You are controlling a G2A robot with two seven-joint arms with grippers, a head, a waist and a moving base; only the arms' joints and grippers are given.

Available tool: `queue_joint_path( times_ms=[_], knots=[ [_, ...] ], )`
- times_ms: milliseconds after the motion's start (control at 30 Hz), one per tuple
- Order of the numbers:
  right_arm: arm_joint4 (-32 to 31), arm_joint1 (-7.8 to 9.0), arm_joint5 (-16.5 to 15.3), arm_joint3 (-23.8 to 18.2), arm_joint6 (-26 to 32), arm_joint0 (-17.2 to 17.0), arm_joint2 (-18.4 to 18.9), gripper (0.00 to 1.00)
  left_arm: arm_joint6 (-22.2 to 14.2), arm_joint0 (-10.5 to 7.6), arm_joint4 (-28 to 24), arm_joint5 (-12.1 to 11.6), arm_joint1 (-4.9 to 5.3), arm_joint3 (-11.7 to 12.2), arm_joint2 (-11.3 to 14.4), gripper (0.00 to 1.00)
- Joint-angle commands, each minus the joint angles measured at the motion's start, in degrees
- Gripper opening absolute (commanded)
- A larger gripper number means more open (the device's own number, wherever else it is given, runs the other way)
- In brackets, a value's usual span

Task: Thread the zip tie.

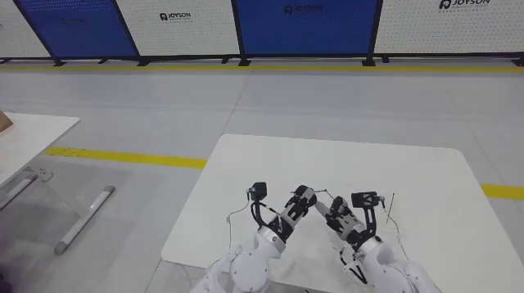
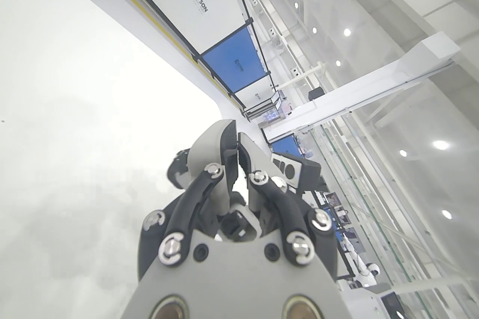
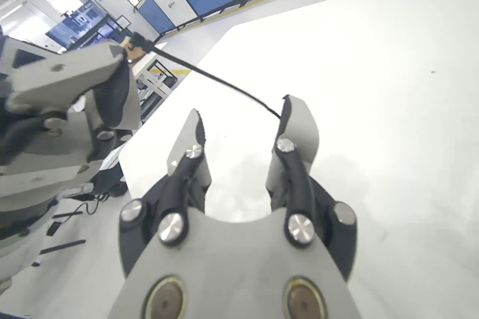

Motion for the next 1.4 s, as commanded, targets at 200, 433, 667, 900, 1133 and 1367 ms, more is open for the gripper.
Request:
queue_joint_path(
  times_ms=[200,433,667,900,1133,1367],
  knots=[
    [9.5,1.35,-4.0,-7.7,-6.1,-8.5,11.1,1.00,1.2,0.69,-0.9,0.4,0.16,-0.3,-2.0,0.00],
    [18.9,1.91,-7.3,-10.0,-9.7,-14.1,18.8,1.00,4.0,1.07,-0.3,1.1,0.17,0.6,-3.3,0.00],
    [18.9,1.91,-7.3,-10.0,-9.7,-14.1,18.8,1.00,4.1,1.10,-0.3,1.1,0.15,0.6,-3.2,0.00],
    [18.9,1.91,-7.3,-10.0,-9.7,-14.1,18.8,1.00,4.1,1.10,-0.3,1.1,0.15,0.6,-3.2,0.00],
    [18.9,1.91,-7.3,-10.0,-9.7,-14.1,18.8,1.00,8.6,0.29,-0.4,3.8,-0.29,2.1,-3.4,0.00],
    [18.9,1.91,-7.3,-10.0,-9.7,-14.1,18.8,1.00,9.1,0.07,-1.0,4.0,-0.44,2.6,-3.2,0.00]
  ],
)
